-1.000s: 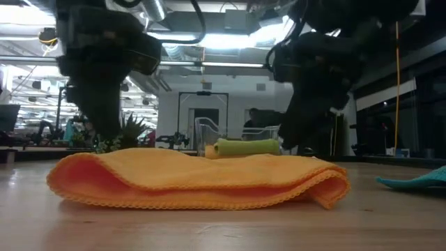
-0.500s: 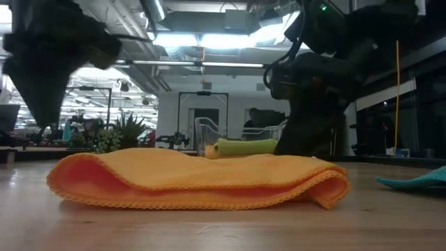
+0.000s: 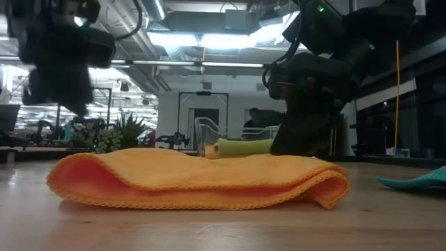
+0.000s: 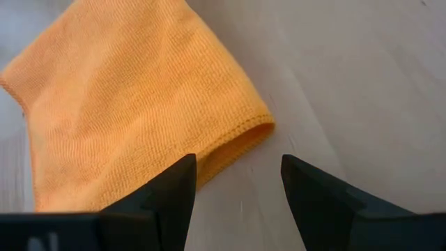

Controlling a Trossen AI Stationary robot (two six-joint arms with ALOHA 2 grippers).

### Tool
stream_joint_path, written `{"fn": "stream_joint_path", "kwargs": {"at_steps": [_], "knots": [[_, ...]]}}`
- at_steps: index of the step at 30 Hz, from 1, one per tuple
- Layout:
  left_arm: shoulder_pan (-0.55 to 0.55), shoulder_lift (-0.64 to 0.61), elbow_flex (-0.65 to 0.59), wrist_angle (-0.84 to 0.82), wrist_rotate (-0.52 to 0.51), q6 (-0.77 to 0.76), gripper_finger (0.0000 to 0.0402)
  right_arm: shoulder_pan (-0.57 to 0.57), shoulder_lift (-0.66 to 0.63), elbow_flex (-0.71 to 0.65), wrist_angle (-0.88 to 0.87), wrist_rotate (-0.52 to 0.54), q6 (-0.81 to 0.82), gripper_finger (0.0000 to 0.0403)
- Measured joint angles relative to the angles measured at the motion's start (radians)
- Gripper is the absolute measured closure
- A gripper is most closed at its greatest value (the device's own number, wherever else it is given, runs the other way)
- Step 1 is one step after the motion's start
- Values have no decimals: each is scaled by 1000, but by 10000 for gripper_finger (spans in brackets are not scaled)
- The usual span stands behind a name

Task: Fold microfiber towels
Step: Fold the orange microfiber cloth

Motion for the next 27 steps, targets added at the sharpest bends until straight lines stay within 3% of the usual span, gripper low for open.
{"fn": "stream_joint_path", "kwargs": {"at_steps": [4, 7, 15, 21, 27], "knots": [[20, 15, -181, 501, -25, -1, 298, 0, 0, 0, 1, -1, 0, 189], [31, 14, -236, 639, -31, 37, 298, 0, 0, 0, 0, -1, 0, 189], [55, 14, -247, 632, -115, 88, 286, 1, 0, 0, -4, 0, -1, 189], [109, 28, -247, 550, -79, 1, 228, 1, 0, 0, -6, 0, -16, 189], [143, 70, -245, 569, -14, -5, 165, 2, 0, 0, -9, -1, -22, 189]]}}
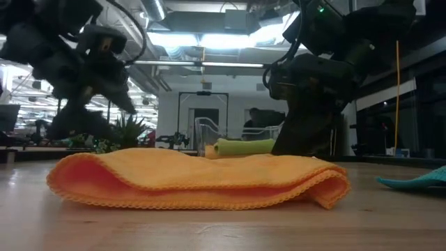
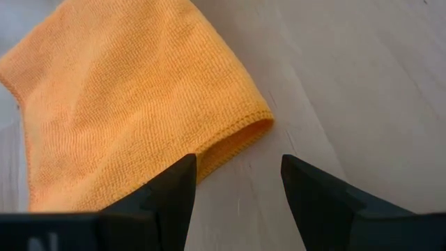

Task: Fold microfiber towels
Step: Fold the orange microfiber cloth

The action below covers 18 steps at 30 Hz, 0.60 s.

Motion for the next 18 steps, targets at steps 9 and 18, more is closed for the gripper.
{"fn": "stream_joint_path", "kwargs": {"at_steps": [9, 18], "knots": [[-76, 210, 70, 84, 35, -121, 156, 0, 0, 0, 3, -126, 27, 189], [-84, 392, 191, 88, 23, -77, 158, 0, 0, 2, 24, -149, 111, 189]]}}
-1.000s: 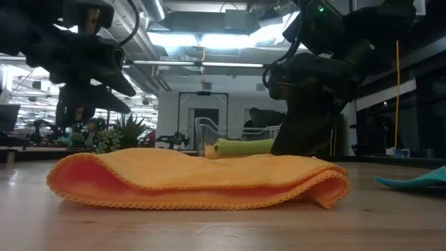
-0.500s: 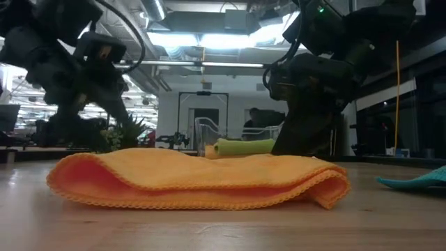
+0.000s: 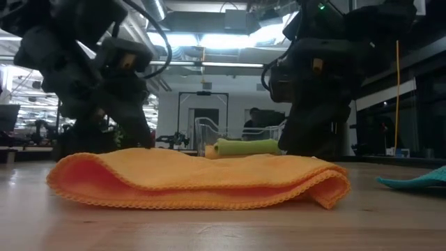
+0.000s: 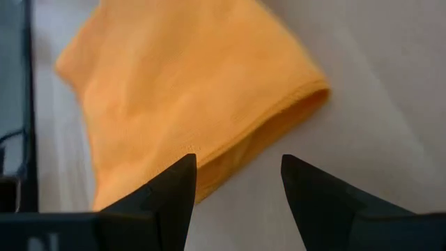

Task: Fold microfiber towels
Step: Fold the orange microfiber cloth

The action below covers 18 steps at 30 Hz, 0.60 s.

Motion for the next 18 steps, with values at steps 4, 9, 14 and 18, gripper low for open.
{"fn": "stream_joint_path", "kwargs": {"at_steps": [4, 9, 14, 18], "knots": [[11, 17, 7, 7, 20, 1, 158, 0, 0, 0, 7, 38, 72, 189], [12, 18, 7, 8, 16, 1, 158, 0, 18, 0, 22, 77, 128, 189], [11, 18, 7, 5, 15, 1, 158, -1, 87, 1, 127, 53, 165, 189], [11, 18, 7, 4, 11, 2, 158, -5, 123, 5, 222, 53, 179, 189]]}}
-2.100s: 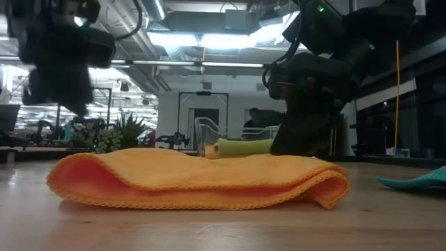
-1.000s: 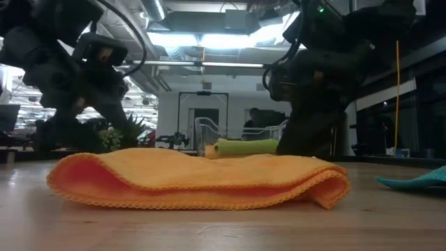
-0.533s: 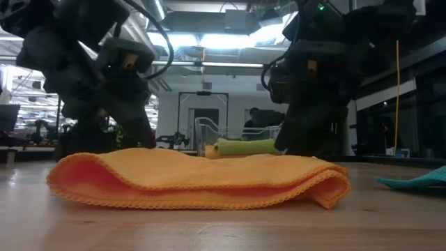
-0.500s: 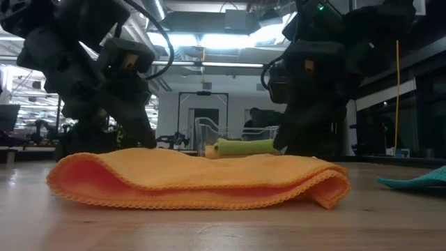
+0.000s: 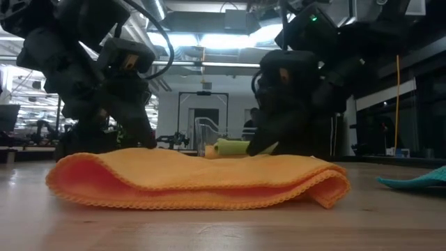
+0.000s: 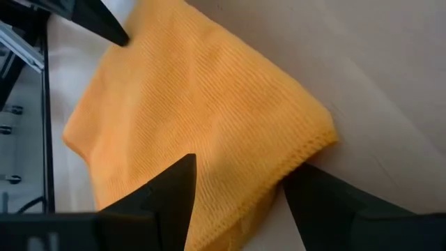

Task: Fold microfiber towels
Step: Fold the orange microfiber cloth

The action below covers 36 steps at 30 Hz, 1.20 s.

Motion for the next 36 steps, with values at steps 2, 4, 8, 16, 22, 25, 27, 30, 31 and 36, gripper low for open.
{"fn": "stream_joint_path", "kwargs": {"at_steps": [2, 4, 8, 16, 22, 25, 27, 30, 31, 36], "knots": [[0, 0, 0, -1, 0, 0, 158, 0, 13, 16, -3, 0, 0, 189], [0, 0, 0, -1, -5, 0, 158, 0, 33, 32, 3, 0, 0, 189], [-1, 1, -1, 0, -18, 0, 158, -5, 89, 75, 13, 0, -11, 189], [-22, 13, -2, -13, -5, 12, 174, -7, 111, 116, 2, -3, -83, 189], [-40, 13, -1, -23, 63, 14, 185, -7, 111, 113, -3, -2, -88, 189], [-31, 10, -1, -23, 150, 37, 185, -7, 111, 112, -5, -2, -89, 189], [-27, 11, -1, -24, 183, 48, 185, -7, 111, 111, -6, -2, -89, 189], [-21, 11, -1, -26, 208, 76, 185, -7, 111, 111, -7, -3, -93, 189], [-18, 11, -1, -27, 213, 84, 185, -8, 111, 111, -6, -6, -105, 189], [-5, 11, 0, -44, 226, 90, 186, -9, 113, 111, -5, -37, -117, 189]]}}
